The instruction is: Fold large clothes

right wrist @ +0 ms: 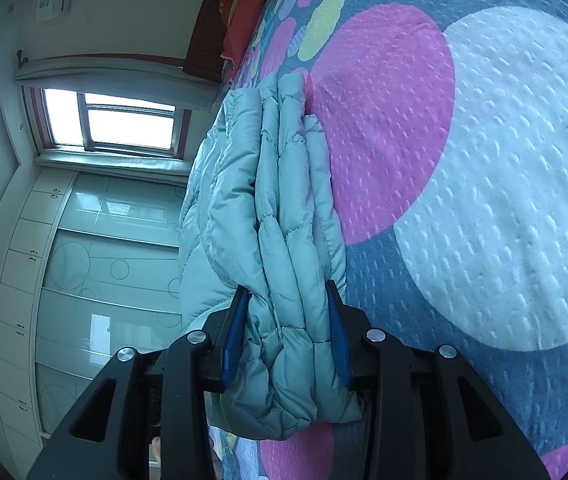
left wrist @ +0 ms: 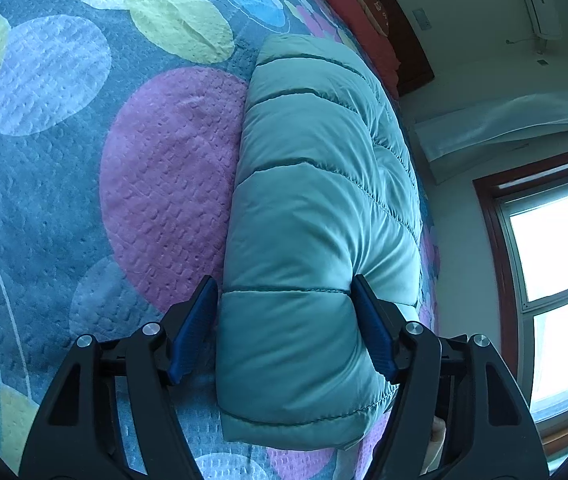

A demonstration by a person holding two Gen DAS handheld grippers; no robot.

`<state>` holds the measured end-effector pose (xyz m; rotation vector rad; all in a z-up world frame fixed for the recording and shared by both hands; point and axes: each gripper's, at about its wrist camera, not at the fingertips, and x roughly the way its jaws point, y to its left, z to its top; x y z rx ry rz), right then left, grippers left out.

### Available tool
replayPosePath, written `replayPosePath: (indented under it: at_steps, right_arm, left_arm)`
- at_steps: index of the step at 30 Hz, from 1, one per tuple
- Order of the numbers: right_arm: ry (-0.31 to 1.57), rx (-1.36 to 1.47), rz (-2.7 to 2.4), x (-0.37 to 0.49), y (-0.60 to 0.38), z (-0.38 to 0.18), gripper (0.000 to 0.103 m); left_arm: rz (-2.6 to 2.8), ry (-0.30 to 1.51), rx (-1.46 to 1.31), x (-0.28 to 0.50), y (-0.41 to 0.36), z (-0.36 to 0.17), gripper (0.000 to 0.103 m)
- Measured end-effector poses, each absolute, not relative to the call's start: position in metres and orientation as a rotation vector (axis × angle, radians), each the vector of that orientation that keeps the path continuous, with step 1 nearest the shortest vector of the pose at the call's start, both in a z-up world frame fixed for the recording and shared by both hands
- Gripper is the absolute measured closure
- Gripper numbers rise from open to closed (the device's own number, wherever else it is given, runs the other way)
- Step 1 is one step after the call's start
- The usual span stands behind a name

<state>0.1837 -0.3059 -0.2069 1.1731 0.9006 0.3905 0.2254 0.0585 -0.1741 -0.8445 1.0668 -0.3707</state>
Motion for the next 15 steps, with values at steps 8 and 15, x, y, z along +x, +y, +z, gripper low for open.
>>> replayPosePath:
  at_steps: [8,15]
  right_arm:
    - [0.88,1.202,0.361,0.166,-0.314,-0.207,0.06]
    - [0.869,1.198,0.319,0.142,-0.323,-0.202,0.058]
  left_arm:
    - [-0.334,1.061,-0.835,0.21,0.064,-0.17,0.026]
    - [-0.289,1.038,-0.762,0.189,0.073,-0.159,0.022]
